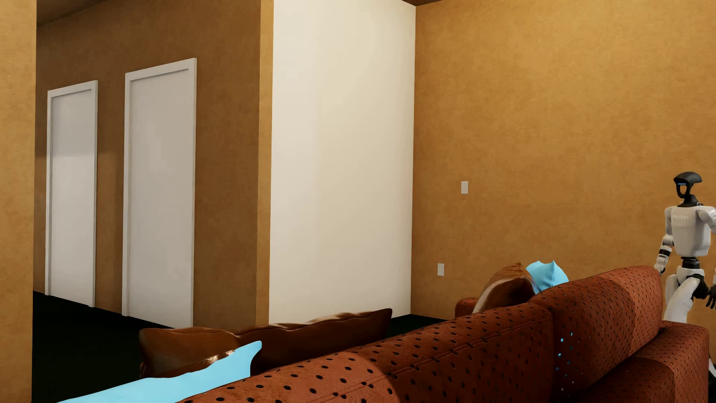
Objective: Avoid corner
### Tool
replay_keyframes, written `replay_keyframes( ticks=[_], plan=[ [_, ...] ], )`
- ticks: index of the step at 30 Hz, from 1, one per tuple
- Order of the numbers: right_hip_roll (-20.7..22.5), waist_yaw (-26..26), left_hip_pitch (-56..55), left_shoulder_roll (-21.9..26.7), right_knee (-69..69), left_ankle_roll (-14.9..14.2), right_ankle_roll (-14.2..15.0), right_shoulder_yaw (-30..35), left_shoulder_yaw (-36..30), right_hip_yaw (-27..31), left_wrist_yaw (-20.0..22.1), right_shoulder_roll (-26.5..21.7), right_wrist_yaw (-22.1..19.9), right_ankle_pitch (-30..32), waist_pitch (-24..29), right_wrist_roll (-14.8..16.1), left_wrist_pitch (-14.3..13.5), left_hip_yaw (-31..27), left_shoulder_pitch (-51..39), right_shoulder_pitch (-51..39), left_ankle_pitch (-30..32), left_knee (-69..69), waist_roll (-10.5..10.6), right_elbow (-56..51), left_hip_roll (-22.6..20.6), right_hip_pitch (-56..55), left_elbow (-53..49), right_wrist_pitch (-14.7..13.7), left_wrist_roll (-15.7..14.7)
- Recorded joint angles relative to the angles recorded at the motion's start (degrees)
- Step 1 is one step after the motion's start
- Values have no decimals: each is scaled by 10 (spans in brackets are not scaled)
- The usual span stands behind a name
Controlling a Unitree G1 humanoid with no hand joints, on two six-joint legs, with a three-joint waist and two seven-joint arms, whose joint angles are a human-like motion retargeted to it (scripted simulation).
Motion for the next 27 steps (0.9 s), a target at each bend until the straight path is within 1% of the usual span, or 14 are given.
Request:
replay_keyframes(
  ticks=[3, 6, 8, 9, 11, 13, 15, 17, 18, 21, 22, 24, 26, 27],
  plan=[
    [-5, 17, -47, -1, -4, 0, 0, -14, -2, 0, 0, 2, 0, -52, 9, 0, 0, 0, 6, -20, 39, -69, -3, 7, 3, 65, 43, 0, 0],
    [-20, 56, -68, 2, -7, 0, 0, 28, 0, 0, 0, -7, 0, -28, 3, 0, 0, 0, 8, -21, 27, -41, -9, 14, 6, 114, 58, 0, 0],
    [-46, 75, -68, 8, 43, 0, 0, 34, -2, 0, 0, 7, 0, 59, -5, 0, 0, 0, 15, -3, -10, 30, -26, 48, -7, 112, 54, 0, 0],
    [-54, 72, -49, 2, 100, 0, 0, 34, -13, 0, 0, 6, 0, 154, -9, 0, 0, 0, 4, 16, -32, 48, -26, 46, -16, 95, 69, 0, 0],
    [-72, 51, 18, 0, 327, 0, 0, 44, 1, 0, 0, 9, 0, 306, 1, 0, 0, 0, -2, 36, -75, 46, -23, 55, -36, -11, 57, 0, 0],
    [-66, -19, 108, -4, 520, 0, 0, 47, -6, 0, 0, 1, 0, 290, 18, 0, 0, 0, -17, 57, -97, 4, -12, 51, -54, -127, 35, 0, 0],
    [-51, -95, 202, -4, 489, 0, 0, 3, -4, 0, 0, 8, 0, 309, 22, 0, 0, 0, -30, 81, -97, -63, 4, 50, -53, -240, -4, 0, 0],
    [-33, -152, 301, 7, 287, 0, 0, 16, 4, 0, 0, -4, 0, 377, 25, 0, 0, 0, -43, 100, -85, -137, 18, 37, -44, -304, -43, 0, 0],
    [-32, -170, 343, 14, 179, 0, 0, 15, 5, 0, 0, -9, 0, 376, 23, 0, 0, 0, -56, 111, -90, -161, 19, 31, -42, -326, -60, 0, 0],
    [-36, -208, 428, 31, 25, 0, 0, 17, 16, 0, 0, -7, 0, 93, 5, 0, 0, 0, -91, 127, -121, -184, 20, 38, -35, -371, -87, 0, 0],
    [-38, -229, 444, 29, 27, 0, 0, 26, 28, 0, 0, -10, 0, 135, 9, 0, 0, 0, -94, 129, -120, -176, 21, 37, -34, -379, -84, 0, 0],
    [-21, -239, 451, 16, 108, 0, 0, 32, 49, 0, 0, -9, 0, 384, 0, 0, 0, 0, -84, 131, -33, -122, 44, 47, -11, -421, -67, 0, 0],
    [15, -207, 384, 3, 163, 0, 0, 43, 35, 0, 0, -6, 0, 399, -2, 0, 0, 0, -62, 118, 168, 72, 57, 69, 15, -382, -34, 0, 0],
    [34, -187, 313, 6, 163, 0, 0, 31, 13, 0, 0, -8, 0, 377, -3, 0, 0, 0, -56, 114, 165, 198, 61, 56, 29, -350, -27, 0, 0]
  ],
)
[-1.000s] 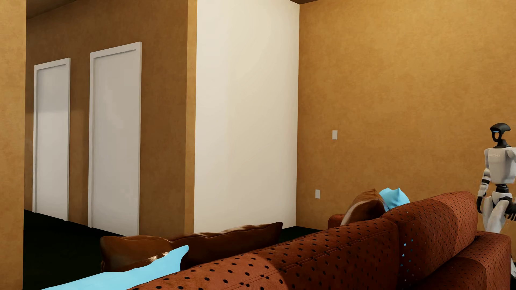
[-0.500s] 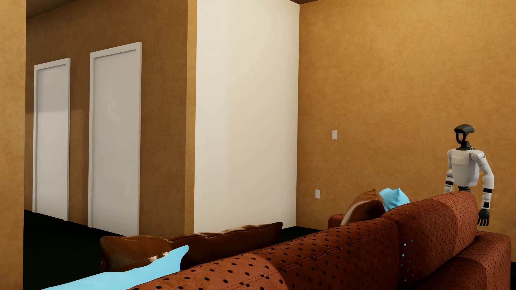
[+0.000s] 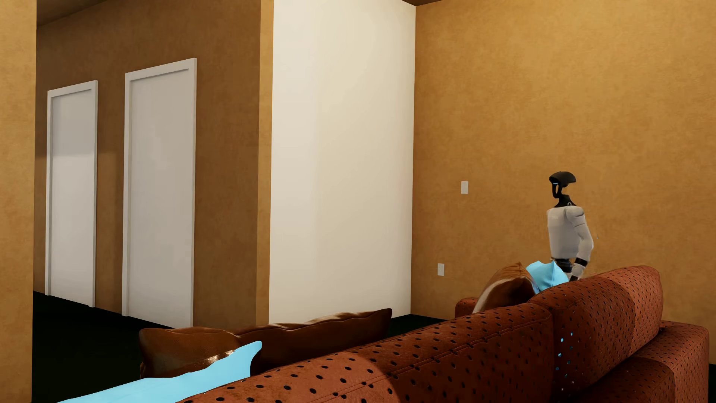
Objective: Avoid corner
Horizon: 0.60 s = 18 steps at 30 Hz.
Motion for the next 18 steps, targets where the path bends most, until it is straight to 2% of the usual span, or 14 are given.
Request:
replay_keyframes(
  ticks=[1, 2, 4, 5, 7, 9, 11, 12, 13, 14, 15, 16, 17, 18],
  plan=[
    [10, 28, -49, -1, -25, 0, 0, -15, -5, 0, 0, 2, 0, -39, 13, 0, 0, 0, 6, -11, -79, 85, -1, -5, 6, 64, -2, 0, 0],
    [5, 60, -100, -1, -49, 0, 0, -17, -16, 0, 0, 3, 0, -83, 21, 0, 0, 0, 11, -31, -146, 122, -13, -1, 0, 126, 3, 0, 0],
    [-6, 133, -197, 1, -97, 0, 0, -32, -16, 0, 0, -5, 0, -173, 21, 0, 0, 0, 29, -62, -207, 62, -36, -31, -12, 229, 6, 0, 0],
    [-14, 162, -221, 7, -121, 0, 0, -25, -21, 0, 0, -19, 0, -222, 24, 0, 0, 0, 46, -76, -204, -20, -42, -61, -11, 287, -6, 0, 0],
    [-31, 192, -269, 7, -159, 0, 0, -67, -5, 0, 0, -24, 0, -315, 17, 0, 0, 0, 58, -111, -157, -215, -52, -77, -11, 372, 6, 0, 0],
    [-37, 211, -291, 6, -160, 0, 0, -90, -10, 0, 0, -31, 0, -349, -6, 0, 0, 0, 63, -140, -105, -376, -55, -92, -6, 414, 23, 0, 0],
    [-56, 230, -308, 4, -132, 0, 0, -101, -10, 0, 0, -34, 0, -304, -4, 0, 0, 0, 66, -140, -137, -339, -64, -108, -18, 456, 41, 0, 0],
    [-70, 240, -299, 6, -91, 0, 0, -114, -25, 0, 0, -29, 0, -253, -9, 0, 0, 0, 68, -122, -117, -297, -68, -112, -29, 470, 58, 0, 0],
    [-86, 241, -312, 2, -6, 0, 0, -129, -19, 0, 0, -12, 0, -166, -23, 0, 0, 0, 70, -105, -101, -250, -80, -96, -39, 440, 73, 0, 0],
    [-107, 235, -286, -2, 115, 0, 0, -129, -13, 0, 0, 2, 0, -82, -16, 0, 0, 0, 72, -88, -126, -210, -91, -74, -62, 405, 89, 0, 0],
    [-107, 216, -253, -5, 259, 0, 0, -105, -2, 0, 0, 6, 0, -62, -11, 0, 0, 0, 68, -80, -154, -208, -89, -64, -74, 340, 90, 0, 0],
    [-117, 196, -197, -4, 372, 0, 0, -86, -14, 0, 0, 11, 0, -78, 1, 0, 0, 0, 60, -77, -173, -229, -95, -55, -85, 269, 86, 0, 0],
    [-107, 161, -150, -1, 400, 0, 0, -53, -22, 0, 0, 13, 0, -73, 3, 0, 0, 0, 52, -74, -179, -255, -86, -45, -78, 203, 75, 0, 0],
    [-98, 122, -108, 1, 355, 0, 0, -40, -19, 0, 0, 18, 0, -53, 11, 0, 0, 0, 42, -65, -180, -281, -75, -27, -76, 153, 60, 0, 0]
  ],
)
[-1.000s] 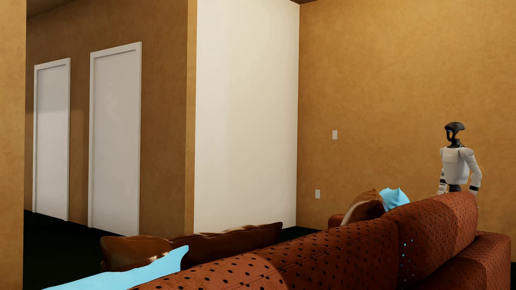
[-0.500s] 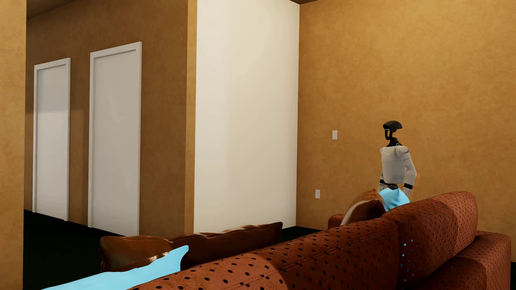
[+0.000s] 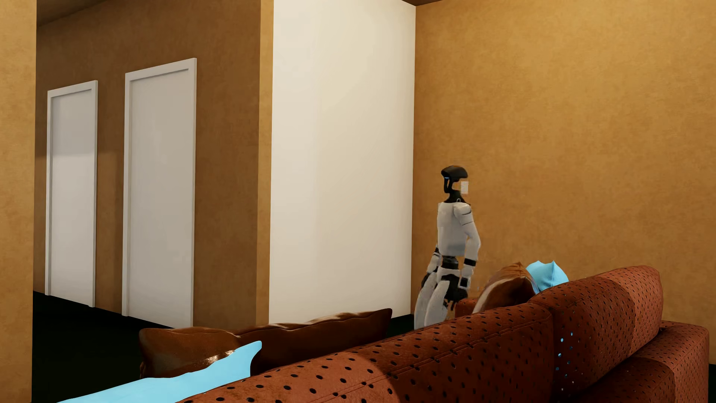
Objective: Avoid corner
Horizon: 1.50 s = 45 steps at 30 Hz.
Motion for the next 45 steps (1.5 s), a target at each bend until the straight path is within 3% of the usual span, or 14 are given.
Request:
replay_keyframes(
  ticks=[2, 4, 6, 10, 12, 19, 22, 29, 33, 34, 36, 38, 42, 45],
  plan=[
    [12, -52, 90, 9, -230, 0, 0, 4, 2, 0, 0, -3, 0, 108, 6, 0, 0, 0, -24, 28, -12, -58, 14, 24, 7, -74, -42, 0, 0],
    [17, -82, 152, 21, -447, 0, 0, 20, 35, 0, 0, -11, 0, -16, -2, 0, 0, 0, -37, 48, -32, -84, 21, 35, 10, -105, -102, 0, 0],
    [24, -97, 197, 31, -476, 0, 0, 42, 61, 0, 0, -24, 0, -145, -7, 0, 0, 0, -41, 68, -47, -73, 29, 31, 17, -129, -129, 0, 0],
    [89, -66, 105, 18, -376, 0, 0, 51, 83, 0, 0, -26, 0, 23, -20, 0, 0, 0, -5, 91, 144, 257, 58, 49, 62, -93, -83, 0, 0],
    [100, -33, -9, 11, -411, 0, 0, 46, 53, 0, 0, -30, 0, -55, 5, 0, 0, 0, -6, 75, 18, 371, 69, 35, 71, 18, -54, 0, 0],
    [62, 121, -199, 24, -484, 0, 0, -28, 56, 0, 0, -51, 0, -286, -23, 0, 0, 0, 63, -17, 45, -75, 4, -28, 78, 256, -34, 0, 0],
    [30, 153, -194, 27, -247, 0, 0, -52, 55, 0, 0, -28, 0, -75, -15, 0, 0, 0, 65, -4, 77, 82, -46, -32, 51, 239, 7, 0, 0],
    [14, -51, 118, 11, -266, 0, 0, 16, 29, 0, 0, -5, 0, 78, -5, 0, 0, 0, 52, 50, -49, -41, 6, 18, 96, -142, -80, 0, 0],
    [-52, -188, 247, 46, -465, 0, 0, 17, 22, 0, 0, -29, 0, -200, -10, 0, 0, 0, 11, 111, -75, -60, 14, 48, 101, -235, -127, 0, 0],
    [-62, -207, 270, 47, -447, 0, 0, 14, 25, 0, 0, -31, 0, -96, -15, 0, 0, 0, 3, 128, -42, -56, 25, 68, 113, -258, -118, 0, 0],
    [-13, -190, 257, 33, -337, 0, 0, 55, 51, 0, 0, -31, 0, 95, -26, 0, 0, 0, 6, 133, 120, 18, 70, 106, 148, -309, -96, 0, 0],
    [40, -151, 161, 27, -290, 0, 0, 64, 35, 0, 0, -33, 0, 47, -23, 0, 0, 0, 10, 116, 210, 206, 74, 108, 131, -263, -60, 0, 0],
    [115, -38, -77, 16, -385, 0, 0, 14, 4, 0, 0, -31, 0, -80, -2, 0, 0, 0, 24, 53, -28, 385, 52, 18, 78, -24, -49, 0, 0],
    [77, 61, -150, 19, -490, 0, 0, -66, 8, 0, 0, -36, 0, -211, 14, 0, 0, 0, 45, 7, -19, 125, 21, -84, 63, 181, -57, 0, 0]
  ],
)
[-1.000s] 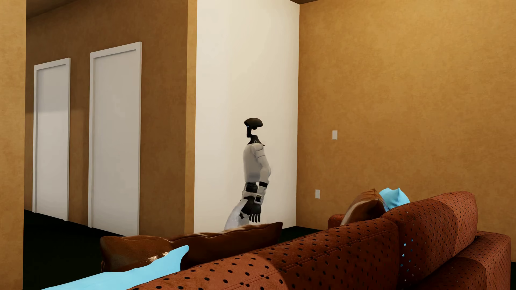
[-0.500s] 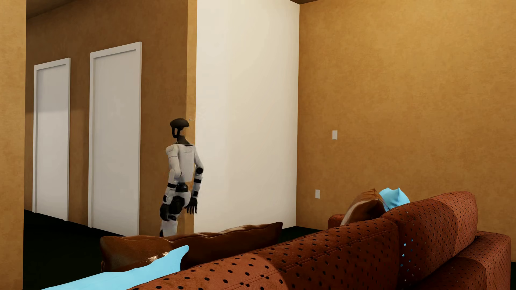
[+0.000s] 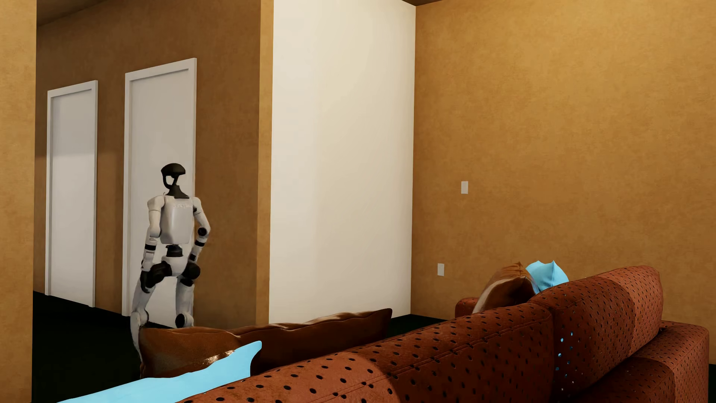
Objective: Avoid corner
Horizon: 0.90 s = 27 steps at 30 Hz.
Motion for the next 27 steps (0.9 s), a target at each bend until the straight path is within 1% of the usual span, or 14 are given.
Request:
replay_keyframes(
  ticks=[2, 4, 6, 7, 9, 12, 16, 18, 19, 20, 22, 23, 24, 27],
  plan=[
    [-17, 40, -34, -1, -19, 0, 0, -18, 8, 0, 0, -6, 0, -70, -16, 0, 0, 0, 7, -51, 23, -207, -2, -46, 20, 62, -7, 0, 0],
    [-46, 64, -72, -2, -16, 0, 0, -38, 14, 0, 0, -10, 0, -95, -28, 0, 0, 0, 17, -73, 5, -225, 0, -78, 39, 125, -5, 0, 0],
    [-77, 81, -108, -4, 46, 0, 0, -62, 13, 0, 0, 1, 0, -28, -40, 0, 0, 0, 17, -55, 52, -107, -16, -83, 24, 157, 26, 0, 0],
    [-99, 79, -112, -6, 118, 0, 0, -60, 9, 0, 0, 17, 0, 74, -48, 0, 0, 0, 15, -41, 64, -44, -40, -51, -5, 150, 56, 0, 0],
    [-107, 55, -47, -12, 351, 0, 0, -10, 6, 0, 0, 25, 0, 250, -39, 0, 0, 0, -7, -22, 9, 2, -46, 12, -46, 63, 97, 0, 0],
    [-72, -31, 121, -17, 542, 0, 0, 58, 3, 0, 0, 27, 0, 180, -27, 0, 0, 0, -31, 4, -7, -89, -17, 91, -63, -126, 58, 0, 0],
    [-56, -153, 304, 0, 171, 0, 0, 90, 29, 0, 0, 13, 0, 321, -21, 0, 0, 0, -73, 83, -6, -191, 14, 133, -46, -286, -58, 0, 0],
    [-75, -182, 363, 12, 7, 0, 0, 99, 42, 0, 0, 10, 0, 14, -28, 0, 0, 0, -107, 111, -18, -209, 7, 136, -47, -309, -98, 0, 0],
    [-88, -206, 360, 14, 15, 0, 0, 95, 57, 0, 0, 17, 0, -85, -46, 0, 0, 0, -113, 117, -22, -188, 11, 161, -25, -334, -110, 0, 0],
    [-94, -221, 380, 9, 12, 0, 0, 91, 77, 0, 0, 22, 0, -55, -43, 0, 0, 0, -113, 124, -5, -178, 11, 175, -15, -356, -113, 0, 0],
    [-62, -218, 376, -5, 70, 0, 0, 95, 98, 0, 0, 29, 0, 231, -55, 0, 0, 0, -98, 133, 104, -89, 36, 193, 28, -394, -99, 0, 0],
    [-26, -190, 358, -14, 131, 0, 0, 112, 95, 0, 0, 28, 0, 281, -51, 0, 0, 0, -82, 131, 193, 9, 49, 198, 42, -393, -73, 0, 0],
    [-10, -176, 306, -21, 153, 0, 0, 104, 91, 0, 0, 28, 0, 271, -44, 0, 0, 0, -74, 116, 241, 120, 57, 202, 49, -363, -50, 0, 0],
    [25, -109, 131, -23, 92, 0, 0, 72, 23, 0, 0, 29, 0, 179, -20, 0, 0, 0, -63, 56, 41, 321, 41, 171, 27, -194, 11, 0, 0]
  ],
)
